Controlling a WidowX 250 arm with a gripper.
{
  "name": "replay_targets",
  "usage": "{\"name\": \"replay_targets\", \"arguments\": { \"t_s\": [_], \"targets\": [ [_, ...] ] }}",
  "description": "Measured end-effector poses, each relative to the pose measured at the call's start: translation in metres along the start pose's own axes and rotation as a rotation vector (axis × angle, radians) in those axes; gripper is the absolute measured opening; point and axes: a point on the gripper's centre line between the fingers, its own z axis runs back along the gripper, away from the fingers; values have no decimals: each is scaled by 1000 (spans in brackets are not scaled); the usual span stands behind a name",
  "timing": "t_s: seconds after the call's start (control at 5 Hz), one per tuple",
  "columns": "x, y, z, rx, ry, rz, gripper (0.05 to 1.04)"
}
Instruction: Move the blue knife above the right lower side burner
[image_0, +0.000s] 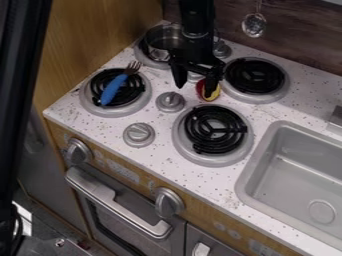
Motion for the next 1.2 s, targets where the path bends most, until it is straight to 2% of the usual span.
{"name": "replay_targets", "arguments": {
  "t_s": [0.2,0.4,0.6,0.8,1.0,1.2],
  "targets": [
    [-10,0,-20,-8,51,7,1001],
    [-13,17,-22,-23,58,45,1001],
    [-8,44,-11,-26,27,72,1001],
    [-15,100,0,-9,0,172,1001],
    [-21,120,4,4,-8,205,1001],
    [-19,132,23,33,-45,213,1001]
  ]
}}
